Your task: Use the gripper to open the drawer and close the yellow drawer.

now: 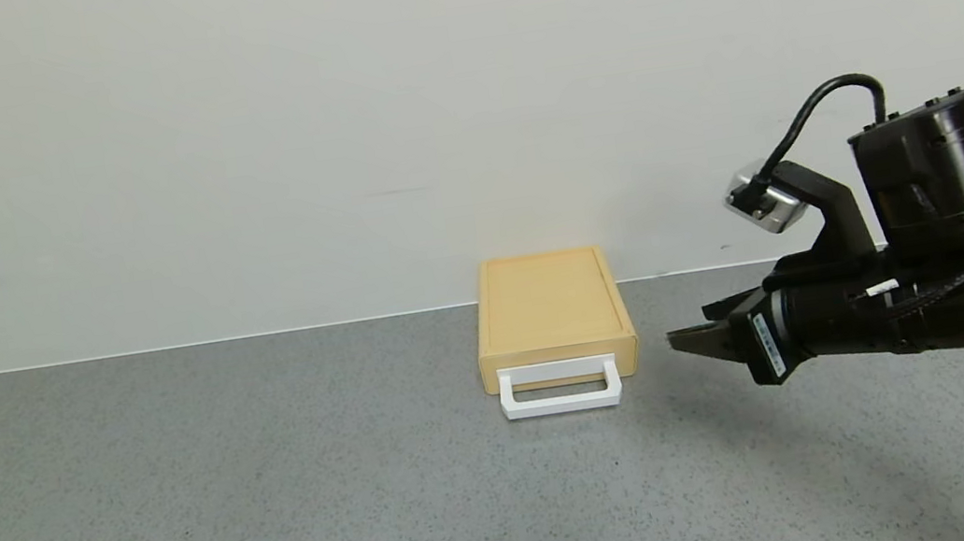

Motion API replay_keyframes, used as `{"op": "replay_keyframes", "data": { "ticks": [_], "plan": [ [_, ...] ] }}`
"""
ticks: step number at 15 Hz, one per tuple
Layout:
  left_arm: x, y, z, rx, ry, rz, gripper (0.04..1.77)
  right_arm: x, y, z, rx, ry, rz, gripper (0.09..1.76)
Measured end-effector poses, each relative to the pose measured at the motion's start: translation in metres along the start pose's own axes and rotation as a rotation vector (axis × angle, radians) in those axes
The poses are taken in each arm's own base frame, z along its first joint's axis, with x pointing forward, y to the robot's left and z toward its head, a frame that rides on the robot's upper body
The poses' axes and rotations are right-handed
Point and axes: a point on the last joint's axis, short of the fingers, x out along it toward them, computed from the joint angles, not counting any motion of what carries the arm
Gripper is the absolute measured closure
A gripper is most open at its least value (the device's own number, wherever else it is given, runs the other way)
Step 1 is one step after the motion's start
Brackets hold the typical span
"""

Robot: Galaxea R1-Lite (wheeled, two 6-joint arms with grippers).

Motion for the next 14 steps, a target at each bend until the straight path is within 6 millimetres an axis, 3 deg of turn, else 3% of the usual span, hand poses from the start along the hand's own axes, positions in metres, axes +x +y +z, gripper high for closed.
{"op": "replay_keyframes", "data": {
  "ticks": [6,14],
  "plan": [
    [0.0,0.0,0.0,-0.004,0.0,0.003,0.09,-0.046,-0.004,-0.016,0.019,-0.056,-0.051,0.48],
    [0.0,0.0,0.0,-0.005,0.0,0.003,0.09,-0.125,-0.01,-0.047,0.13,-0.21,-0.169,0.26]
  ]
}}
